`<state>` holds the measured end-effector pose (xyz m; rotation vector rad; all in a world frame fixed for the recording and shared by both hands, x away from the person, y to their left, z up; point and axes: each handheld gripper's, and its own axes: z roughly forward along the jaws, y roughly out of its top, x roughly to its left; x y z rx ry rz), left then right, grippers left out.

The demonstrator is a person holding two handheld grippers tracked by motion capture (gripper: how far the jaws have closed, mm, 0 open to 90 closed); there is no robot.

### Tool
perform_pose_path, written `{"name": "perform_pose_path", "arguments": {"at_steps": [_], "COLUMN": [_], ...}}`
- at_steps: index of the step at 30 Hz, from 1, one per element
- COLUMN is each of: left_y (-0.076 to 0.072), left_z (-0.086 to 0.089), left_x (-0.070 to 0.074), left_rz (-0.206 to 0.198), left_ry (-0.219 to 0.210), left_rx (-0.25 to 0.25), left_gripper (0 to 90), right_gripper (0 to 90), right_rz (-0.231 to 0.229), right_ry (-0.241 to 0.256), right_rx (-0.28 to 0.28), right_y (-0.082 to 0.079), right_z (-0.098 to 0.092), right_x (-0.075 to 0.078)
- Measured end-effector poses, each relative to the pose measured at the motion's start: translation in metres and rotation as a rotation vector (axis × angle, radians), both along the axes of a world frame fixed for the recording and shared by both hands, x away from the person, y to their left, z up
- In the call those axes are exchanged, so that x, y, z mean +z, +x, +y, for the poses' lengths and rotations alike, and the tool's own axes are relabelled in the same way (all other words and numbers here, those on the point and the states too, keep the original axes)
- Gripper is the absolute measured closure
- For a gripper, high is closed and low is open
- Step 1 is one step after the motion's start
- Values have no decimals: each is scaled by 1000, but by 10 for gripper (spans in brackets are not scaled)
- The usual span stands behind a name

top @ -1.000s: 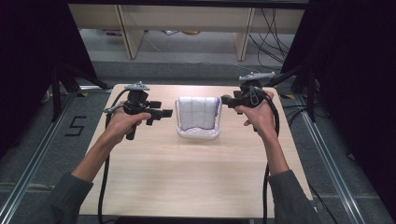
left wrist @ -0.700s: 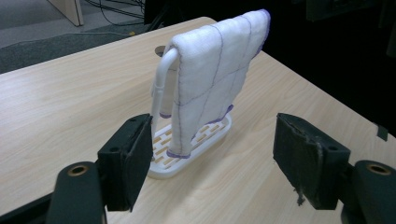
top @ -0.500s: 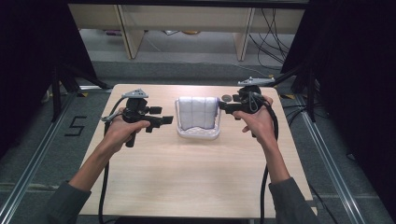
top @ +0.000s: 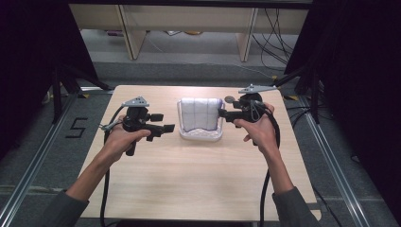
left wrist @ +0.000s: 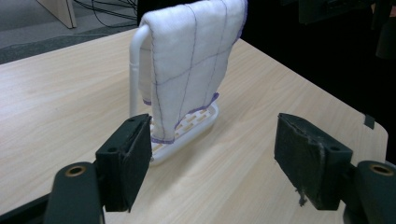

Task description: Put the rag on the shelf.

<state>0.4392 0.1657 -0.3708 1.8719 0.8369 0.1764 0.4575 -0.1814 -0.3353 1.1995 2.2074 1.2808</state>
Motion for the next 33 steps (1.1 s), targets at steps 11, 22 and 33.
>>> {"name": "perform_pose_path", "arguments": {"at_steps": [11, 22, 33], "left_y": [-11, -24, -37], "left_z": [-1, -2, 0], "left_x": [-12, -24, -40], "left_rz": [9, 11, 10], "left_ry": [-2, -4, 14], "left_rx": [-38, -80, -94], "left_gripper": [208, 184, 183], "right_gripper": [309, 308, 292], "right_rz": [-14, 18, -6], "right_ry": [54, 62, 31], "right_rx": [11, 25, 70], "right_y": [-18, -27, -32], "right_z": [0, 6, 8], "right_x": [-12, -35, -47]}}
